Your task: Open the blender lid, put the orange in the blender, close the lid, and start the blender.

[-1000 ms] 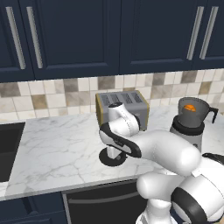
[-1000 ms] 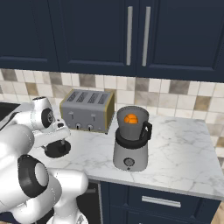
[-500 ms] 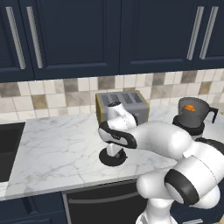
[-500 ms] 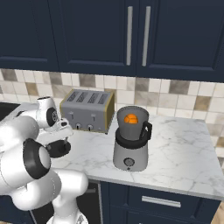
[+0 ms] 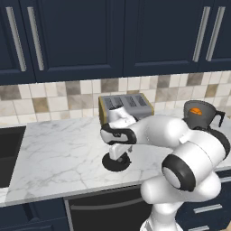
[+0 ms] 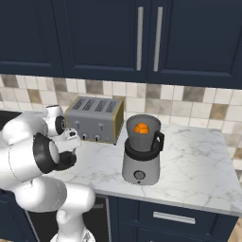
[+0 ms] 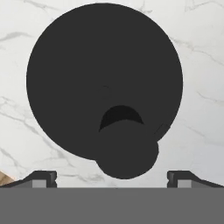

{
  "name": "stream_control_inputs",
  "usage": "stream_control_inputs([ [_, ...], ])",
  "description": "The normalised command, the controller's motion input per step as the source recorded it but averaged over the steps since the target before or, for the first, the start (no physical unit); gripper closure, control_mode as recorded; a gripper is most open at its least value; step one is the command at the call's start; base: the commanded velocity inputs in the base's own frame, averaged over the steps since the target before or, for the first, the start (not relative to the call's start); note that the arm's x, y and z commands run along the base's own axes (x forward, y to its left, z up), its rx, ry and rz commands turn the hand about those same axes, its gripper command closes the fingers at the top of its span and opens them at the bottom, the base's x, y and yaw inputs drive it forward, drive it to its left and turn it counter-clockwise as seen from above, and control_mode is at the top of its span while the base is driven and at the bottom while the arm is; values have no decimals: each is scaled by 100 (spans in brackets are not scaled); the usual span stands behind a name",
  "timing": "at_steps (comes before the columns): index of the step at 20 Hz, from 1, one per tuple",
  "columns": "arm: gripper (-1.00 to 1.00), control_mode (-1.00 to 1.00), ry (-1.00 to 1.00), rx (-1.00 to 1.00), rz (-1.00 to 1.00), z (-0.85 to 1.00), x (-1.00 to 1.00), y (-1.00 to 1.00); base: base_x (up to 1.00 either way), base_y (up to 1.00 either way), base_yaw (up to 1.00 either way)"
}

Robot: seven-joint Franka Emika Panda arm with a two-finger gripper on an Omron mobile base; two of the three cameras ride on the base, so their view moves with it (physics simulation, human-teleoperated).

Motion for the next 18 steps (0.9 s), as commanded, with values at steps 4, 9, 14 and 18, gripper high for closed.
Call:
stream_control_inputs([
  [4,-100,-100,7,0,2,-21,20,0,0,0,0],
  [9,-100,-100,4,0,2,-12,17,0,0,0,0],
  [14,-100,-100,1,0,4,-6,4,0,0,0,0],
  [18,-100,-100,0,3,5,-16,-5,-2,0,0,0],
])
